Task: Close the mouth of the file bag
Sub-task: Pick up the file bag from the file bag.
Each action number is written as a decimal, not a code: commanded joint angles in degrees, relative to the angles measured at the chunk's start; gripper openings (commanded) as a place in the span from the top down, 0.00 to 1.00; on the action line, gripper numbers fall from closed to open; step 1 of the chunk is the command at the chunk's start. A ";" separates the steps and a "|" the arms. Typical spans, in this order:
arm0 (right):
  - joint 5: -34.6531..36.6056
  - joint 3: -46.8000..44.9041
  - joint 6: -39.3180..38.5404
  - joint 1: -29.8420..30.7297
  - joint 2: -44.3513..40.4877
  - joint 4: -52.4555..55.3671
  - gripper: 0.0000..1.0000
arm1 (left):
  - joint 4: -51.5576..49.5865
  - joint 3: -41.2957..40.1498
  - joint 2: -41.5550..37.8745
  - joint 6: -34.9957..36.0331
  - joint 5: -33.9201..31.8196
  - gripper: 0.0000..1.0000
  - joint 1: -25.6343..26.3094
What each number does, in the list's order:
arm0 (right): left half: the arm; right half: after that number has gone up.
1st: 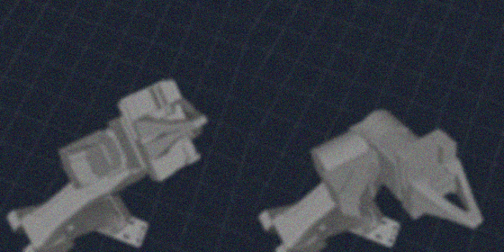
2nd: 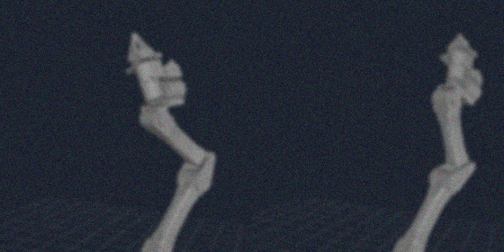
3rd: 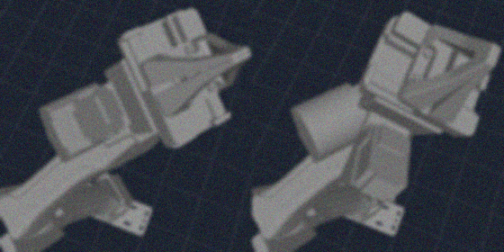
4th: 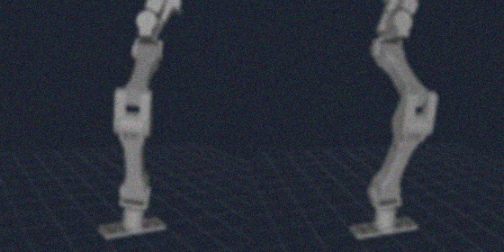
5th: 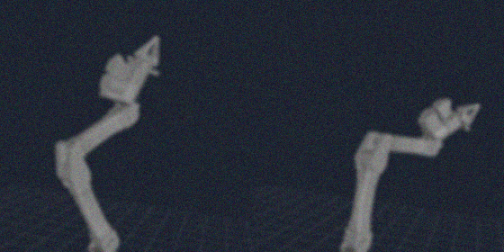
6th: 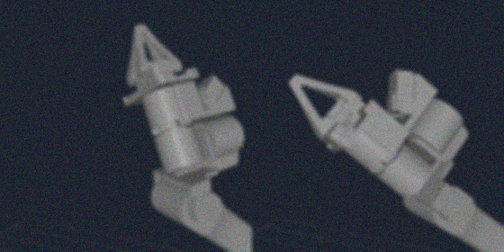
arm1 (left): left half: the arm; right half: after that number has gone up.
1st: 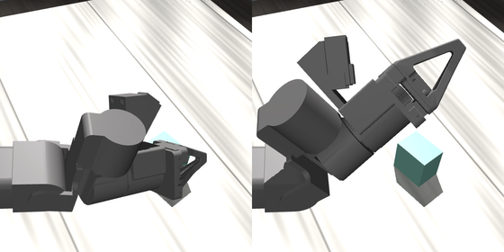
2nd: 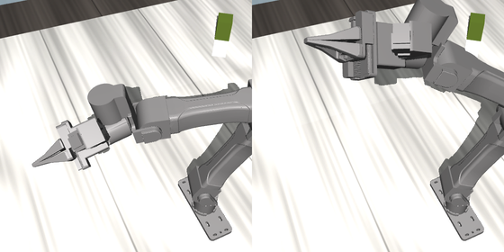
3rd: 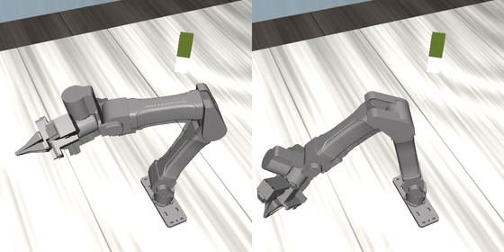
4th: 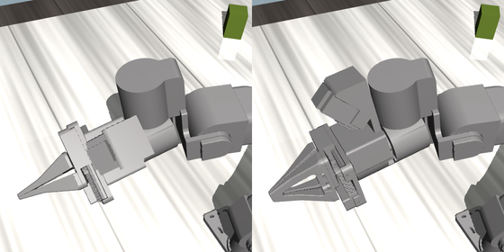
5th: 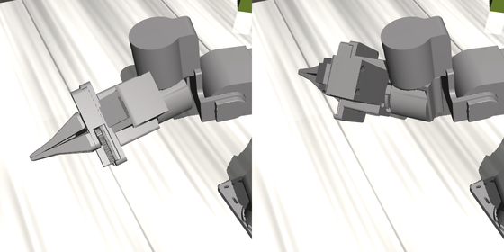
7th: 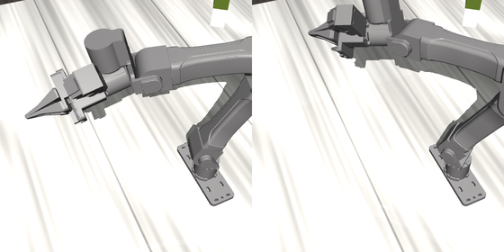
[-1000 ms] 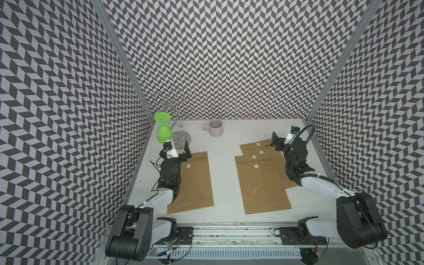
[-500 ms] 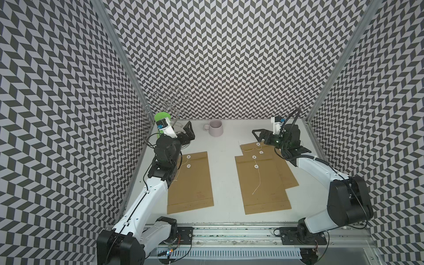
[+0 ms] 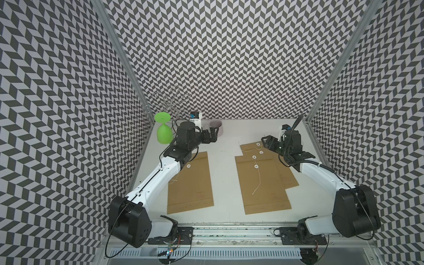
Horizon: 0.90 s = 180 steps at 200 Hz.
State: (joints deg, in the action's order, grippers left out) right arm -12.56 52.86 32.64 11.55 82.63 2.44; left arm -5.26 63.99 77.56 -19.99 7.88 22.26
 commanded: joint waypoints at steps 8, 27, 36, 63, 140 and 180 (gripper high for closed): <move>1.33 1.89 0.71 -0.27 1.62 8.20 0.27 | -0.54 -1.58 1.22 -4.14 4.38 0.02 2.87; 2.09 -2.05 -0.32 -3.30 -0.10 11.19 0.26 | -0.22 -2.15 3.95 -7.07 5.28 0.02 7.13; 0.11 -4.55 -0.59 -5.58 -1.11 12.02 0.24 | 0.51 -2.82 5.31 -8.74 7.03 0.02 9.10; -4.70 -11.09 -0.90 -11.44 -1.92 13.47 0.16 | 5.89 -7.17 7.99 -14.88 13.55 0.01 14.45; -6.64 -16.35 -4.19 -12.79 0.25 13.62 0.02 | 16.37 -17.17 12.85 -22.94 22.03 0.02 17.63; -12.14 -16.53 -5.07 -12.55 -0.05 12.74 0.08 | 20.83 -17.69 18.22 -24.42 25.22 0.05 17.50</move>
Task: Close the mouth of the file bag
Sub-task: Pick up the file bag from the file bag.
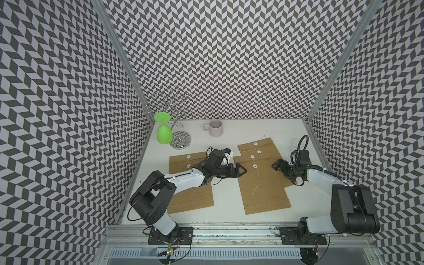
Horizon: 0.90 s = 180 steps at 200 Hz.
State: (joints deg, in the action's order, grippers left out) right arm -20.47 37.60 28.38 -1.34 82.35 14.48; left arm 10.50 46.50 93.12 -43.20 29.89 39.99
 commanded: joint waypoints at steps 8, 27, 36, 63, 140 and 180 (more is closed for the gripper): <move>-4.23 -1.11 -1.27 0.38 -0.62 1.26 0.08 | 5.27 0.03 3.88 -1.02 3.25 0.06 -0.22; -4.96 -1.15 -1.83 0.63 -1.87 2.42 0.10 | 5.49 0.52 6.52 -1.33 3.77 0.09 -0.97; -5.08 -1.45 -1.88 1.09 -2.15 2.61 0.10 | 5.49 0.59 6.98 -1.49 3.66 0.10 -1.34; -4.28 -2.79 -1.73 2.56 -2.69 2.58 0.11 | 3.06 0.94 6.08 0.18 0.70 0.11 -2.90; -16.71 -1.06 -2.99 7.01 -1.57 -1.65 0.18 | 0.49 3.82 11.57 2.23 0.96 0.12 -6.66; -29.24 -0.57 -1.16 11.37 -5.31 -7.56 0.23 | -0.83 3.70 11.56 3.69 0.79 0.14 -10.35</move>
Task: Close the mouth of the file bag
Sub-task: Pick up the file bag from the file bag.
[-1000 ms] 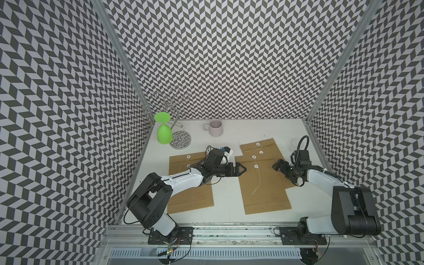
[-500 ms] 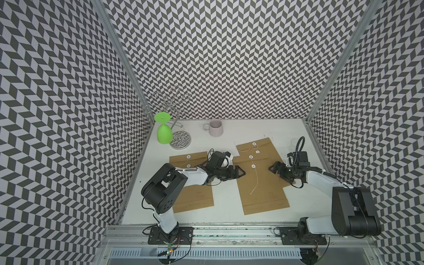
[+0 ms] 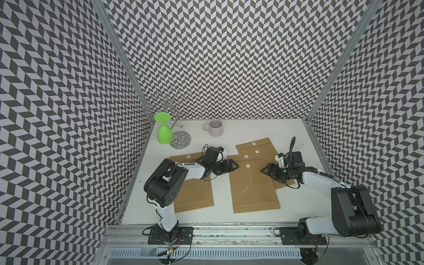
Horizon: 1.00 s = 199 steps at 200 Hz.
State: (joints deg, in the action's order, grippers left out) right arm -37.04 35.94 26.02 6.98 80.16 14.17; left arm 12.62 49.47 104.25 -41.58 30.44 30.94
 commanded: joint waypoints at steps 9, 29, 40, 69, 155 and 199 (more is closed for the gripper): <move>-14.19 0.56 2.70 3.57 -4.09 -9.69 0.25 | -3.45 1.04 0.38 2.46 0.31 0.14 -1.88; -13.69 -0.96 4.52 3.74 -4.67 -13.31 0.30 | -3.41 0.77 0.26 2.48 0.57 0.14 -2.20; -11.73 -0.98 4.22 3.74 -3.45 -12.61 0.32 | -2.91 0.23 0.21 2.09 1.06 0.14 -2.17; -5.01 -1.64 4.37 3.63 -1.33 -9.56 0.49 | -2.70 -1.11 -1.51 1.60 1.56 0.15 -2.20; -1.32 -3.64 2.61 3.17 -4.60 -11.09 1.00 | -4.03 -1.24 -11.68 2.73 7.85 0.15 -4.40; -2.82 -2.10 2.48 3.86 -13.34 -16.19 1.00 | -4.23 0.96 -19.71 1.91 16.39 0.14 -13.61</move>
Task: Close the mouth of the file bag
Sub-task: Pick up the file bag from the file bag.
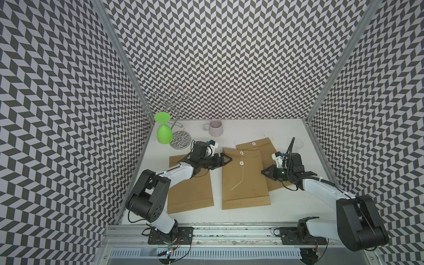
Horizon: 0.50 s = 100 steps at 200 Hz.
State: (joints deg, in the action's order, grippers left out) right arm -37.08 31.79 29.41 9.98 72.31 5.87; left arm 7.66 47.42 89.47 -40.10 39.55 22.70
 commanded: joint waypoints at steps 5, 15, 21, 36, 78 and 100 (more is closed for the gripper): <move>-2.97 2.53 -0.99 1.16 -6.26 -8.61 1.00 | 1.25 3.08 -6.17 0.14 7.89 0.14 -6.64; -3.35 3.70 -0.93 1.62 -8.03 -9.91 1.00 | 2.18 3.04 -8.62 -0.15 9.30 0.13 -8.99; -3.87 4.16 -0.76 1.79 -8.83 -10.75 1.00 | 2.61 3.09 -9.81 -0.16 9.82 0.13 -10.24; -5.74 5.37 0.49 2.06 -10.13 -13.60 1.00 | 4.50 2.37 -12.41 -0.53 11.01 0.12 -13.00; -7.65 12.39 4.21 3.11 -10.88 -15.67 1.00 | 16.87 -2.70 -14.91 -9.19 15.42 0.10 -18.39; -7.92 15.83 5.20 3.38 -11.18 -15.72 1.00 | 26.74 -7.40 -16.16 -14.96 14.86 0.09 -18.05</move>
State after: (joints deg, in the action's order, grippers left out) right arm -43.24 43.77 32.45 12.80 62.74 -4.27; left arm 21.91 44.45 74.76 -47.92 52.27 4.36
